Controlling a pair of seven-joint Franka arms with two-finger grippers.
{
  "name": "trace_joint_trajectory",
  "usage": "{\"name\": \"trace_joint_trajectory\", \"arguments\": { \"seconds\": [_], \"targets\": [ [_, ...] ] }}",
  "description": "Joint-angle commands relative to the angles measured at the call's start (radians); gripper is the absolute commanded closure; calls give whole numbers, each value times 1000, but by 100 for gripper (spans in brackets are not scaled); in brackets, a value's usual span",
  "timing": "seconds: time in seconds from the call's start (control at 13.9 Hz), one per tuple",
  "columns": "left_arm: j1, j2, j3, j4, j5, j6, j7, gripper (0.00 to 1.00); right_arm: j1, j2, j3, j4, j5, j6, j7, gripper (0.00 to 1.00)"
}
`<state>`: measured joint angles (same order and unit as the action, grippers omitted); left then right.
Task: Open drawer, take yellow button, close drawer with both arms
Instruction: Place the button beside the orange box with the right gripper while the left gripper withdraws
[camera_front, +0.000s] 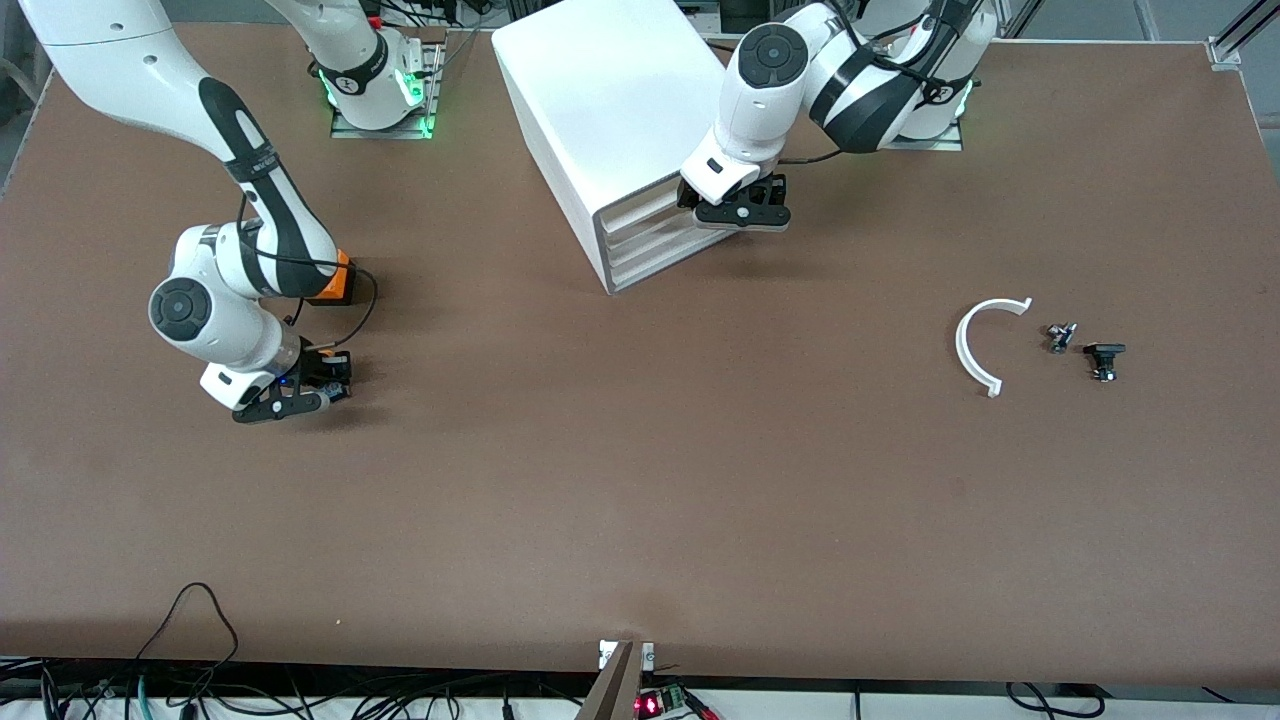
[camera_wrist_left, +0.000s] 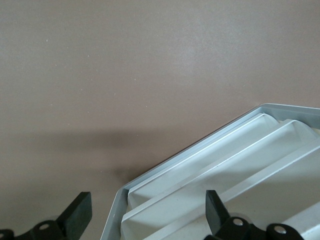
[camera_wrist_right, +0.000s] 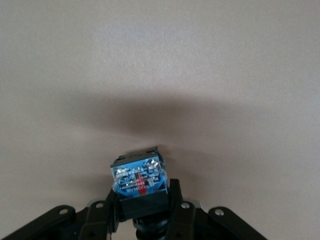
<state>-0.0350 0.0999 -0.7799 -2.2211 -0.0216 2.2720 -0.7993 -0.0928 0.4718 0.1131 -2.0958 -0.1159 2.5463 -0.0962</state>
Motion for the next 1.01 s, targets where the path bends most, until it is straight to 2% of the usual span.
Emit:
{"name": "trace_joint_trajectory", "arguments": {
  "seconds": [0.0,0.07,0.22,0.36,0.5,0.72,0.86,0.93],
  "targets": [
    [27,-31,1,-5,-26,-11,22,0,-15,-62,0,-63,10,29,-13,37],
    [67,-46,20,9,-20,-9,22,0,-13,-64,2,-56,12,20,-11,0],
    [101,-65,132,66,-20,0,23,0,-13,-77,6,-27,16,-26,30,0],
    [106,-86,259,104,-12,12,73,0,-10,-90,22,49,19,-147,146,0],
    [106,-130,387,122,-14,-14,332,0,-10,-107,63,149,19,-292,222,0],
    [104,-184,572,226,-15,-220,669,0,-7,-163,115,288,25,-499,367,0],
    [103,-186,654,354,-12,-427,785,0,-5,-183,146,418,25,-666,443,0],
    [101,-184,680,401,-9,-487,810,0,-4,-183,149,489,24,-751,447,0]
  ]
}}
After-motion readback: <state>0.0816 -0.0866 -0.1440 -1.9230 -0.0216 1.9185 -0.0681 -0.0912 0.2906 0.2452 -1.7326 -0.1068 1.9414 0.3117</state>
